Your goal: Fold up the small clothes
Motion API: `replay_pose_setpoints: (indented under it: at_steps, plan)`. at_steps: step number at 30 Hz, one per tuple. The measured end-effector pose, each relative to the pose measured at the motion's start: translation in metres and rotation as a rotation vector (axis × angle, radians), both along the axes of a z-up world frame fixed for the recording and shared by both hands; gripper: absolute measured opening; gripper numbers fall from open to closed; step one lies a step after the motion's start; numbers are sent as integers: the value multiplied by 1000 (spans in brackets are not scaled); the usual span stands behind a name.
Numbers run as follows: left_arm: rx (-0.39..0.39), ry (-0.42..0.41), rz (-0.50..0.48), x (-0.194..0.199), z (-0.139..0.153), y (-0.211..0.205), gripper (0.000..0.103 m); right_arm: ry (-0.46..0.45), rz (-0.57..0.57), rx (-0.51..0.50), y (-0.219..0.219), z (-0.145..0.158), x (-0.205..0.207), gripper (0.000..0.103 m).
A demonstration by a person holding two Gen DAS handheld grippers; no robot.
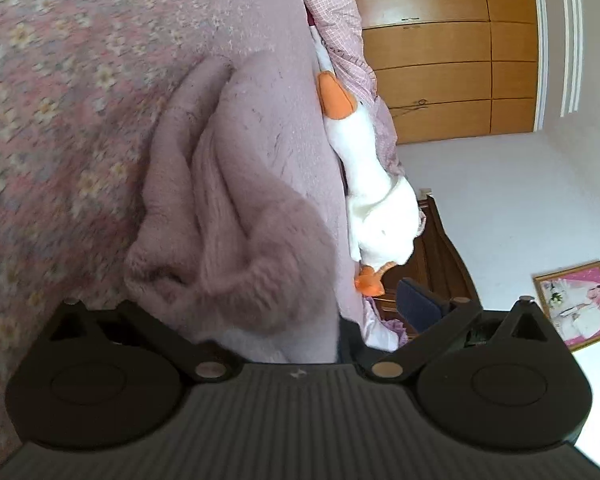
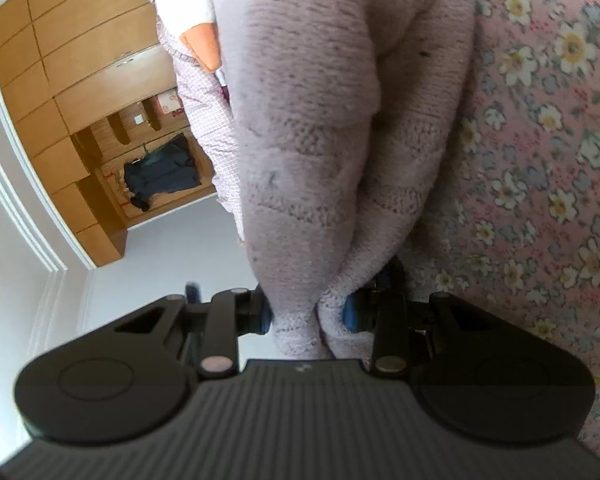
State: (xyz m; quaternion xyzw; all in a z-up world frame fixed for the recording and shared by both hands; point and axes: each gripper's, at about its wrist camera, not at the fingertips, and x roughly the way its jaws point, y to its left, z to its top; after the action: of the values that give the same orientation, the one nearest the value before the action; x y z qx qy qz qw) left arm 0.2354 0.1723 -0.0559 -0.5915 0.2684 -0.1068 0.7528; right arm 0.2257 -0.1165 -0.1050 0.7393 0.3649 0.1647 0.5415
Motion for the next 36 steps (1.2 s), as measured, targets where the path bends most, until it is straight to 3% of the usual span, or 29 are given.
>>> replay_pose_setpoints:
  at_steps: [3, 9, 13, 18, 20, 22, 27, 29, 31, 33, 36]
  plan:
    - [21, -2, 18, 7, 2, 1, 103, -3, -1, 26, -2, -3, -1, 35]
    - [24, -82, 65, 6, -2, 10, 101, -15, 6, 25, -1, -6, -6, 35]
    - [105, -11, 59, -1, 3, 13, 72, -25, 9, 17, 0, -7, -6, 35]
    - [102, 2, 55, -15, -3, 15, 71, -39, 19, -14, 1, -16, -15, 35]
    - [81, 3, 72, -12, -5, 20, 65, -48, 27, -31, 1, -17, -18, 35]
    - [105, 23, 77, -8, -4, 20, 50, -62, 38, -46, -1, -17, -21, 36]
    - [133, 68, 56, -16, 2, 23, 39, -183, 166, -205, -23, -2, -36, 47]
    - [127, 80, 43, -17, 2, 26, 39, -237, 217, -286, -43, 10, -47, 58]
    - [126, 84, 34, -20, 0, 27, 39, -289, 249, -345, -70, 22, -57, 77]
    - [125, 91, 28, -22, -2, 29, 39, -353, 246, -411, -101, 36, -62, 83]
    - [121, 100, 5, -27, -4, 33, 39, -427, 212, -555, -146, 50, -52, 83]
